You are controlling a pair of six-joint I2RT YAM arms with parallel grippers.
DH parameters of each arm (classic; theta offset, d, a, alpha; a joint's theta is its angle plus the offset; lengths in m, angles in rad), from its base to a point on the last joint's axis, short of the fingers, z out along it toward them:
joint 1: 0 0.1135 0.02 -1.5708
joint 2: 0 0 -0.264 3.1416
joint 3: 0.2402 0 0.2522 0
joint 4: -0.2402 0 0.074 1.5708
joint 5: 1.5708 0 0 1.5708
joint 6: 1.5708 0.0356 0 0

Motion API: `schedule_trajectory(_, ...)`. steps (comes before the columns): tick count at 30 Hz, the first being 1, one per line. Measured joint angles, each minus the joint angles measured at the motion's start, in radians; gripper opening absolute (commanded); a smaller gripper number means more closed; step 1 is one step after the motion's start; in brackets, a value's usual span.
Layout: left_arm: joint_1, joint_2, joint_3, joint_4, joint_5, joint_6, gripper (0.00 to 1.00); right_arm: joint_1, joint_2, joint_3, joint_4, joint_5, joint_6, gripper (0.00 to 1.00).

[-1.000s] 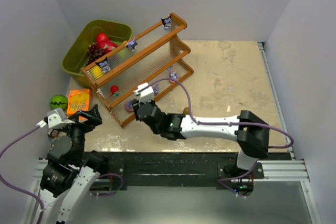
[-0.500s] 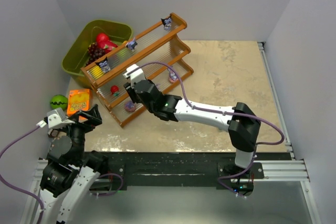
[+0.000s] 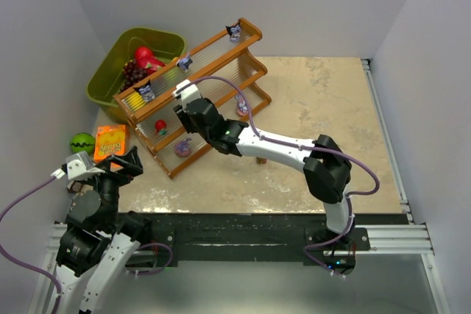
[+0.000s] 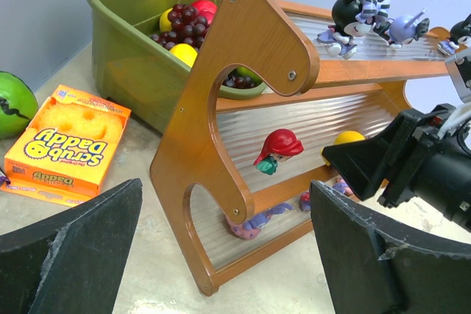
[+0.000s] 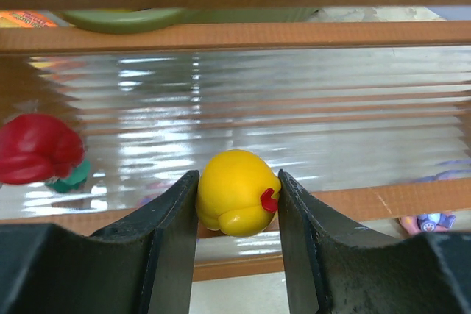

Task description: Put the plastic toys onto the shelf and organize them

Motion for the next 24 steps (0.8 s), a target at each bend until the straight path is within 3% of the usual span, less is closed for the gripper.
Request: schedule_trajectory(24,0.000,0.000,0.000,0.001,0.000,0.000,1.00,-0.032,0.072,0.074,0.005,-0.005,0.002,0.31)
